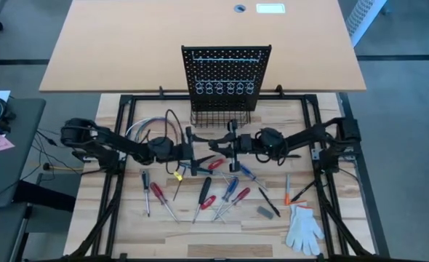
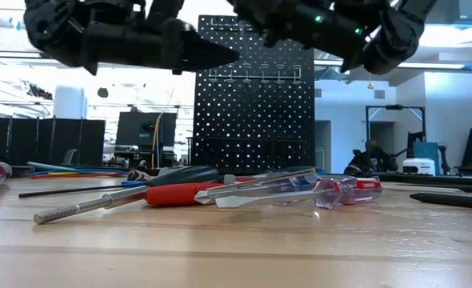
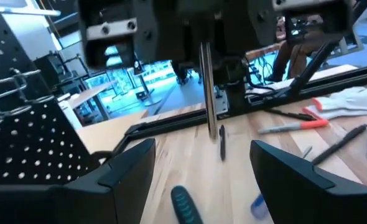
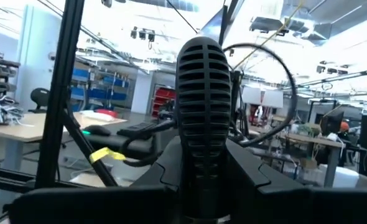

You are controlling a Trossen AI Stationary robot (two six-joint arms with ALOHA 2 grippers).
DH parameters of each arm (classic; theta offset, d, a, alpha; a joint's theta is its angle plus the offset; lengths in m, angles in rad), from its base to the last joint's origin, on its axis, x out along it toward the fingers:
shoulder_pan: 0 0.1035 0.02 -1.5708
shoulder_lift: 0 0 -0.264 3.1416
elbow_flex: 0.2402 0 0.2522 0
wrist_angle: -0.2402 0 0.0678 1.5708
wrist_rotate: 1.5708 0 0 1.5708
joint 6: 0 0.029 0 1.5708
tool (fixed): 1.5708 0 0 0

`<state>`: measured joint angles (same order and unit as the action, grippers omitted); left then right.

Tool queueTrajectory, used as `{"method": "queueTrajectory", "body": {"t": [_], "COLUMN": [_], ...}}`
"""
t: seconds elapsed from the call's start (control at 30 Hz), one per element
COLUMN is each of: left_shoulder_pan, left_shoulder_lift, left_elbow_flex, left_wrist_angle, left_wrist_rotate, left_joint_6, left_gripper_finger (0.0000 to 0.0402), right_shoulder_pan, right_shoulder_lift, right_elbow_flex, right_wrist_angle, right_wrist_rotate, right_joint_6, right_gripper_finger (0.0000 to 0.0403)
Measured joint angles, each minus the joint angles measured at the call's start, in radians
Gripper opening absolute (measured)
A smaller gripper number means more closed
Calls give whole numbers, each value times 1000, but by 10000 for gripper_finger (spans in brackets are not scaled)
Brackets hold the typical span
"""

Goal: Hang tools onto peg board
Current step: Hang the top black screwdriver on the black peg board

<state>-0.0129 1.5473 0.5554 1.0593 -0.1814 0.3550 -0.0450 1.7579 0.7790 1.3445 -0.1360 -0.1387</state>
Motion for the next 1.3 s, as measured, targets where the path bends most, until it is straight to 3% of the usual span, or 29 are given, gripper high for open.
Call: {"method": "queueTrajectory", "body": {"t": [0.17,0.37,0.63,0.87,1.13,1.3], "left_shoulder_pan": [-14,-14,-14,-13,-7,20], "left_shoulder_lift": [26,25,25,-2,-121,-159], "left_elbow_flex": [28,41,41,40,40,40], "left_wrist_angle": [-1,15,42,-47,-313,-439], "left_wrist_rotate": [18,46,46,41,-75,-80], "left_joint_6": [7,-32,-57,-67,-52,-111], "left_gripper_finger": [253,215,129,17,5,3], "right_shoulder_pan": [-3,-1,-1,-1,-4,-3], "right_shoulder_lift": [15,15,15,15,3,-54], "right_elbow_flex": [3,3,3,3,3,3], "right_wrist_angle": [0,0,-6,-80,-162,-232], "right_wrist_rotate": [0,0,1,1,17,42], "right_joint_6": [-1,-27,-27,-30,-27,-29], "right_gripper_finger": [70,70,70,72,183,231]}}
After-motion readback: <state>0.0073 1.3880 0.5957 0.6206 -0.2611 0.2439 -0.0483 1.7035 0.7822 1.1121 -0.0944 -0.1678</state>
